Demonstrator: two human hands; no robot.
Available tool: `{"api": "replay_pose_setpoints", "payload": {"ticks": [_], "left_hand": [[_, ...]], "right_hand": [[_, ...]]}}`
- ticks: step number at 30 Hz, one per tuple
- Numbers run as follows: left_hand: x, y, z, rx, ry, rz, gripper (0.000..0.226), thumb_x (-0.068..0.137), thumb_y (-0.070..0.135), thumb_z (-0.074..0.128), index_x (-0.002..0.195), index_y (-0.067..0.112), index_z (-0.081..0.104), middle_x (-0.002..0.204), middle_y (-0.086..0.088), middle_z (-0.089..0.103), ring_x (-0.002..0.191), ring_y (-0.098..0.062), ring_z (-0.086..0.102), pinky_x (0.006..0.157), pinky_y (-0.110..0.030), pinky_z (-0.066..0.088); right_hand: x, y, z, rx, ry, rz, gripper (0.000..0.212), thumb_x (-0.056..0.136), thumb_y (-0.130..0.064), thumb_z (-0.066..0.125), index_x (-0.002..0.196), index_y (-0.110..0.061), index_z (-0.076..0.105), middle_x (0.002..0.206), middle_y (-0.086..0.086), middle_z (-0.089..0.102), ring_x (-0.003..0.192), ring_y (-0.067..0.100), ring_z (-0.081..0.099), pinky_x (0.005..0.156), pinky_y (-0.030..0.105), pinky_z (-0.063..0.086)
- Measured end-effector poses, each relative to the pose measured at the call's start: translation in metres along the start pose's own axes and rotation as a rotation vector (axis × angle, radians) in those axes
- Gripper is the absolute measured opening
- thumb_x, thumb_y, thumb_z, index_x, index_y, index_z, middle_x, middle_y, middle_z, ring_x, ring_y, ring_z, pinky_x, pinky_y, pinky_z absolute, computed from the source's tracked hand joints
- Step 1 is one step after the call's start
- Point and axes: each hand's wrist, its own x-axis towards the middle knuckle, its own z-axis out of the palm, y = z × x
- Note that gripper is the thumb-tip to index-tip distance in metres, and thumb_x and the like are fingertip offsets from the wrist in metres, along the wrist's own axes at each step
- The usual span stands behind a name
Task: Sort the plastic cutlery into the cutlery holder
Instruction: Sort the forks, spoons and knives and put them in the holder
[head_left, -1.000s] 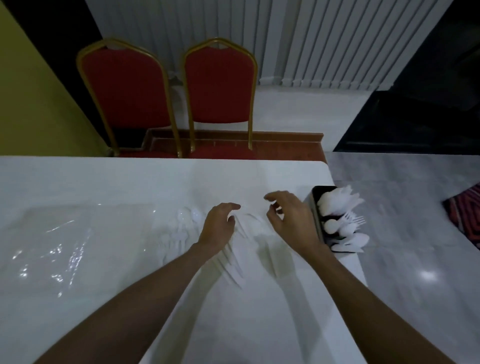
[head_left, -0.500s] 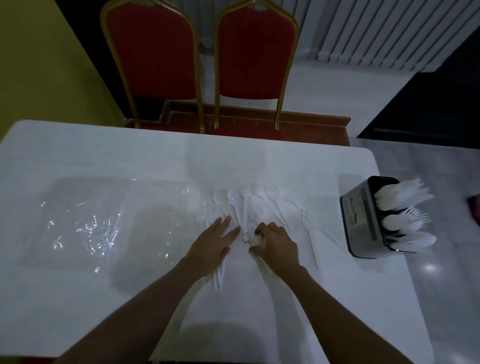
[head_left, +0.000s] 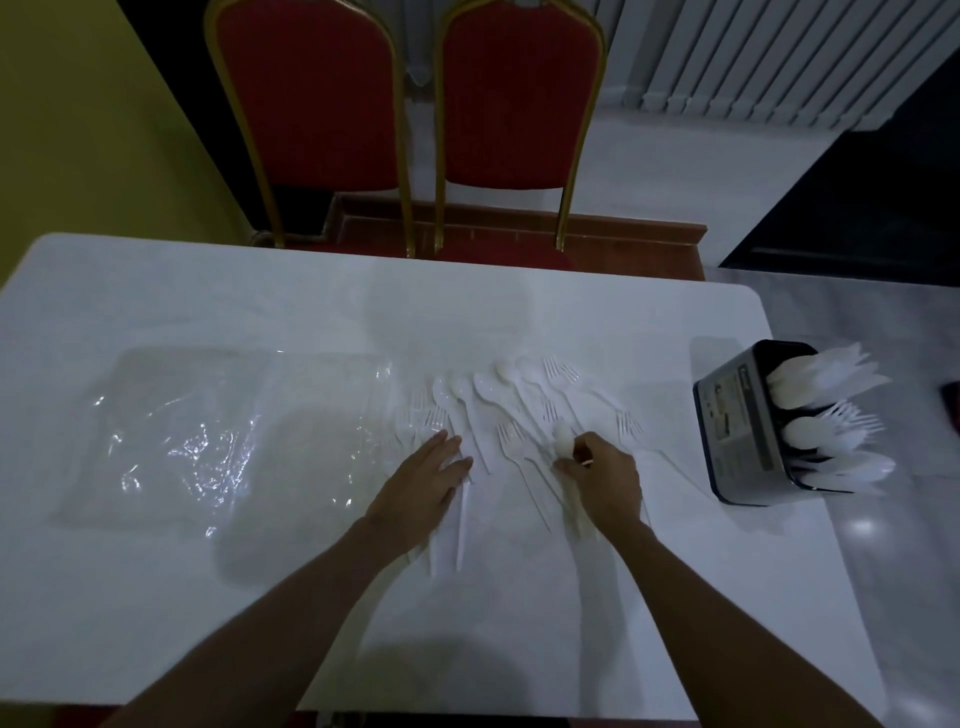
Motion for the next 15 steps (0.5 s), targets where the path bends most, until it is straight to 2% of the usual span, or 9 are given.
{"api": "replay_pose_setpoints", "payload": {"ticks": [1,2,4,6,8,11,15], "left_hand": [[0.002,0.005,-0.003,0.010,0.037,-0.009,0.026,0.073,0.004,0.074,0.098,0.011,0.070,0.108,-0.012,0.066,0.107,-0.031,0.060,0.078,-0.036,0.057],[0.004,0.010,-0.005,0.038,0.049,-0.027,0.019,0.070,0.009,0.077,0.086,0.014,0.070,0.093,-0.005,0.065,0.091,-0.025,0.061,0.065,-0.030,0.054],[0.007,0.019,-0.008,0.110,0.023,-0.089,0.015,0.069,0.023,0.078,0.073,0.016,0.065,0.076,0.001,0.060,0.075,-0.020,0.057,0.056,-0.028,0.046],[0.011,0.028,-0.008,0.134,-0.056,-0.179,0.025,0.077,0.040,0.069,0.073,0.015,0.066,0.076,0.001,0.059,0.081,-0.020,0.054,0.063,-0.031,0.042],[0.013,0.036,-0.007,0.175,-0.156,-0.275,0.039,0.085,0.051,0.054,0.084,0.015,0.067,0.086,0.001,0.061,0.094,-0.018,0.049,0.074,-0.032,0.038],[0.013,0.042,-0.004,0.198,-0.214,-0.312,0.039,0.089,0.049,0.049,0.096,0.016,0.068,0.098,0.001,0.063,0.106,-0.019,0.046,0.082,-0.031,0.037],[0.013,0.043,0.001,0.151,-0.198,-0.374,0.037,0.089,0.046,0.049,0.099,0.016,0.068,0.098,0.000,0.064,0.106,-0.019,0.047,0.084,-0.031,0.039]], "right_hand": [[0.002,0.001,-0.002,0.025,0.001,0.016,0.022,0.080,-0.027,0.075,0.084,-0.010,0.061,0.079,0.005,0.067,0.076,0.023,0.063,0.070,0.037,0.051],[0.003,0.002,-0.004,0.045,-0.002,0.030,0.022,0.079,-0.027,0.075,0.085,-0.010,0.063,0.080,0.004,0.068,0.077,0.023,0.063,0.072,0.037,0.051],[0.005,0.004,-0.007,0.072,-0.006,0.046,0.022,0.079,-0.027,0.076,0.088,-0.011,0.064,0.082,0.003,0.068,0.078,0.023,0.063,0.074,0.037,0.051],[0.006,0.005,-0.010,0.077,0.001,0.047,0.020,0.079,-0.025,0.075,0.088,-0.011,0.063,0.082,0.002,0.067,0.079,0.023,0.063,0.072,0.034,0.049],[0.007,0.005,-0.011,0.064,0.011,0.040,0.019,0.080,-0.024,0.075,0.087,-0.011,0.062,0.081,0.001,0.066,0.078,0.023,0.063,0.070,0.033,0.048],[0.007,0.005,-0.012,-0.006,0.022,0.005,0.022,0.080,-0.027,0.075,0.091,-0.015,0.060,0.087,-0.003,0.065,0.083,0.021,0.063,0.074,0.035,0.050],[0.002,-0.001,-0.009,-0.190,0.126,-0.147,0.033,0.082,-0.026,0.074,0.109,-0.019,0.056,0.102,-0.001,0.060,0.096,0.021,0.056,0.070,0.036,0.052]]}}
